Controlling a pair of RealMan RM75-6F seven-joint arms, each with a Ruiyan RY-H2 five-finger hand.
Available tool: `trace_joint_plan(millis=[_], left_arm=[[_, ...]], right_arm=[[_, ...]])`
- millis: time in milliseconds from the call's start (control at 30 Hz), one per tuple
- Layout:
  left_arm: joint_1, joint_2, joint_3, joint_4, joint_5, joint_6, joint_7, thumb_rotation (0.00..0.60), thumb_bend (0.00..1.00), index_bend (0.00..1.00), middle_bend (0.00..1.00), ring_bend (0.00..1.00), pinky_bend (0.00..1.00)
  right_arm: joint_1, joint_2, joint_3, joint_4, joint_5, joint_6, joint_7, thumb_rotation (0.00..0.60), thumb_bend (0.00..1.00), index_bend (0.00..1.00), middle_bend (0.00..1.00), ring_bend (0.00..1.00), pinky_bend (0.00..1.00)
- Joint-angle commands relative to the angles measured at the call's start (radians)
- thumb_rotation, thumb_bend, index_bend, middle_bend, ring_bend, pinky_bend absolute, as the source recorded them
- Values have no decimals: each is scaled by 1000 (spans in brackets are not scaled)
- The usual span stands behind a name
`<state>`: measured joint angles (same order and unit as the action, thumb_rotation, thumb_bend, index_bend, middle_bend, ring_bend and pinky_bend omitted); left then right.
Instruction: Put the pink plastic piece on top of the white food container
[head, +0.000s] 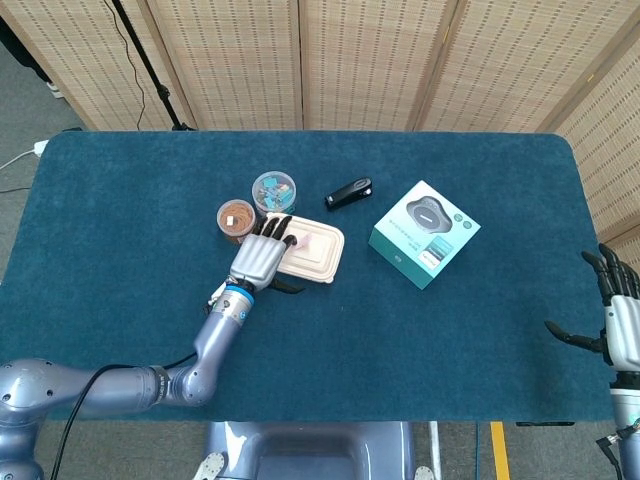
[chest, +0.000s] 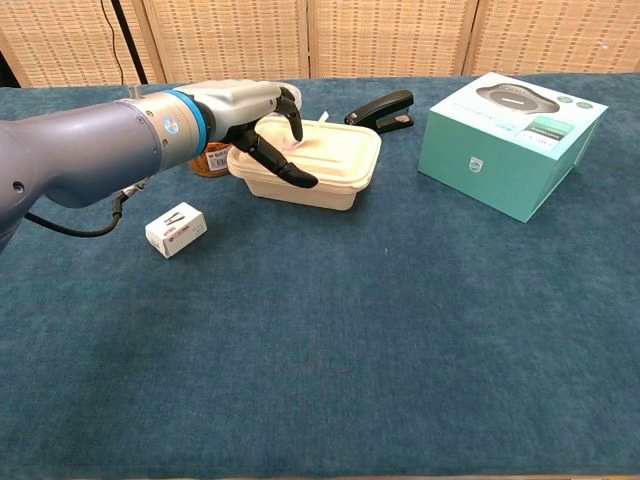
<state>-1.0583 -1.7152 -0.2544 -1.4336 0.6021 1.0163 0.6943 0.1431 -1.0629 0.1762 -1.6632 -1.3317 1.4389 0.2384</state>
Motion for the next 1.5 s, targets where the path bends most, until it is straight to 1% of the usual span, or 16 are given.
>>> trace_joint_plan(millis=[33, 433, 600, 1033, 1200, 1500], left_arm=[[-3, -5, 2, 8, -6, -4, 6, 287, 0, 284, 0, 0, 0], [-9, -11, 1, 5, -17, 1, 23, 287, 0, 284, 0, 0, 0], [-2, 1, 3, -15, -22, 12, 27, 288, 0, 284, 0, 0, 0], [19, 28, 10, -25, 0, 5, -3, 286, 0, 283, 0, 0, 0], [22, 32, 6, -25, 14, 0, -20, 286, 0, 256, 0, 0, 0], [35, 56, 13, -47, 46, -6, -44, 285, 0, 254, 0, 0, 0]], right_arm=[[-1, 0, 1, 1, -6, 2, 3, 600, 0, 109, 0, 0, 0], [-7, 2, 6, 3, -12, 4, 14, 600, 0, 112, 0, 0, 0], [-8, 2, 10, 2, -8, 3, 15, 600, 0, 112, 0, 0, 0], [-11, 3, 13, -4, -9, 0, 11, 600, 0, 118, 0, 0, 0], [-11, 3, 14, -5, -9, -4, 11, 600, 0, 121, 0, 0, 0], [-11, 2, 18, -4, -5, -8, 9, 600, 0, 122, 0, 0, 0]])
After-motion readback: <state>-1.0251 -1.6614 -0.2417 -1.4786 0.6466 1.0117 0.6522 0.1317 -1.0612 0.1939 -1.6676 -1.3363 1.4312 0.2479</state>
